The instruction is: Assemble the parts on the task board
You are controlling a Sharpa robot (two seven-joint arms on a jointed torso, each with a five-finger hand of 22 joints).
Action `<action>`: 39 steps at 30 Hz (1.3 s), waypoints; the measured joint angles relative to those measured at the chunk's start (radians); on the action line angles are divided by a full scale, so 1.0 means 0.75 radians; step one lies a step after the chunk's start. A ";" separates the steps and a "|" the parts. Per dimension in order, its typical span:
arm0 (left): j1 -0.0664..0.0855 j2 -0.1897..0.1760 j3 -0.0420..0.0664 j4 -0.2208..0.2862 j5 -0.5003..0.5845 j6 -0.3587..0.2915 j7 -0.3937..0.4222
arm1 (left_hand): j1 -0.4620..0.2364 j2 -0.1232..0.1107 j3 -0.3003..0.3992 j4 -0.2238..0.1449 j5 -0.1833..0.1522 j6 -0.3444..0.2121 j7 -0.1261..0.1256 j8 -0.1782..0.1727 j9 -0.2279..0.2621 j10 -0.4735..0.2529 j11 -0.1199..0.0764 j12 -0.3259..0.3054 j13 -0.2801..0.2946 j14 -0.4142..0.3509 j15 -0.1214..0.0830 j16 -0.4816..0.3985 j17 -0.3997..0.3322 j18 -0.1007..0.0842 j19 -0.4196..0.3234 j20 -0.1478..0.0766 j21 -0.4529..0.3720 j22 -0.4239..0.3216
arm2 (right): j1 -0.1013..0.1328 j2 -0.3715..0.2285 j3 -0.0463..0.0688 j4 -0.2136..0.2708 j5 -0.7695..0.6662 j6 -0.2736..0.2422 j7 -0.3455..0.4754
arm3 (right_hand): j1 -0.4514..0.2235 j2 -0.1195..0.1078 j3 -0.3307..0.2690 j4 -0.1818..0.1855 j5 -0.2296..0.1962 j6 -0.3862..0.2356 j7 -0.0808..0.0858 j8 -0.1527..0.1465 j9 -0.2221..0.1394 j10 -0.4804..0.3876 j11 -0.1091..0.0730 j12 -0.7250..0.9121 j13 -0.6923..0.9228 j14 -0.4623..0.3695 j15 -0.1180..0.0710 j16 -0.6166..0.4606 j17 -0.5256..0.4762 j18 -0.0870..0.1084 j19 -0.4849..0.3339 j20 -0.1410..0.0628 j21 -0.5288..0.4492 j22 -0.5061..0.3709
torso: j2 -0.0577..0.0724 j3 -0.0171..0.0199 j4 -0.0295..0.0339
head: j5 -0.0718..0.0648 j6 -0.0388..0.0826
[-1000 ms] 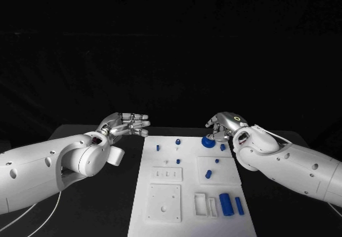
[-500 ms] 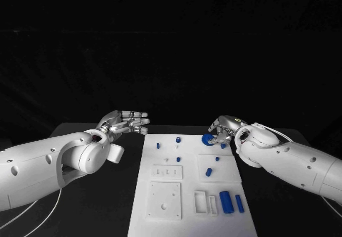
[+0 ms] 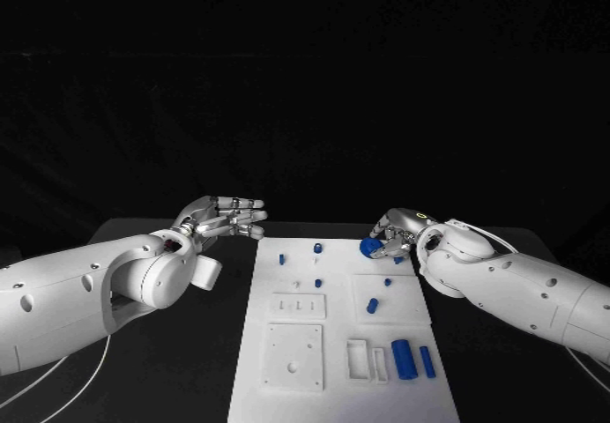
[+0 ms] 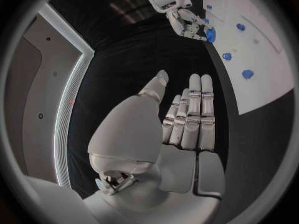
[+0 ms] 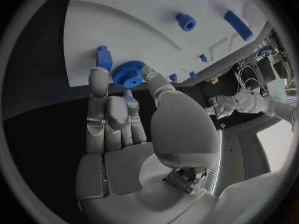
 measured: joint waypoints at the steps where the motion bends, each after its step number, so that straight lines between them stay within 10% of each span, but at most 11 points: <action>1: 0.000 0.000 0.000 0.000 0.000 0.000 0.000 | 0.000 0.000 0.000 0.000 0.000 0.000 0.000 0.000 0.000 0.000 0.000 0.000 0.000 0.000 0.000 0.000 0.000 0.000 0.000 0.000 0.000 0.000 | 0.000 0.001 0.000 -0.001 0.000 0.001 0.000 | -0.003 0.003 0.007 -0.002 0.005 0.000 0.000 0.000 0.000 0.000 0.000 0.005 0.001 0.000 0.000 0.000 0.002 0.000 0.000 0.000 0.000 0.008 | 0.000 0.0000 0.0000 | 0.000 -0.001; 18: 0.000 0.002 0.000 -0.005 0.000 0.004 0.000 | 0.000 0.000 0.000 0.000 0.000 0.000 0.000 0.000 0.000 0.000 0.000 0.000 0.000 0.000 0.000 0.000 0.000 0.000 0.000 0.000 0.000 0.000 | 0.002 0.008 0.002 -0.026 0.009 0.016 0.004 | -0.042 0.014 0.132 -0.010 0.062 0.023 0.000 -0.001 -0.004 0.012 -0.002 0.027 0.026 0.004 -0.004 0.011 0.020 -0.001 0.000 0.000 -0.005 0.078 | 0.000 0.0000 0.0010 | -0.003 -0.004; 39: 0.000 0.004 0.000 -0.006 0.000 0.006 -0.002 | 0.000 0.000 0.000 0.000 0.000 0.000 0.000 0.000 0.000 -0.005 -0.005 0.000 0.000 0.000 0.000 0.000 0.000 0.000 0.000 0.000 0.000 -0.006 | 0.006 0.014 0.005 -0.043 0.032 0.057 0.005 | -0.058 0.019 0.098 -0.003 0.074 0.032 -0.007 -0.005 -0.005 0.021 -0.002 0.041 0.037 0.004 -0.004 0.017 0.026 -0.002 0.000 0.000 -0.011 0.113 | 0.000 0.0006 0.0017 | -0.004 -0.012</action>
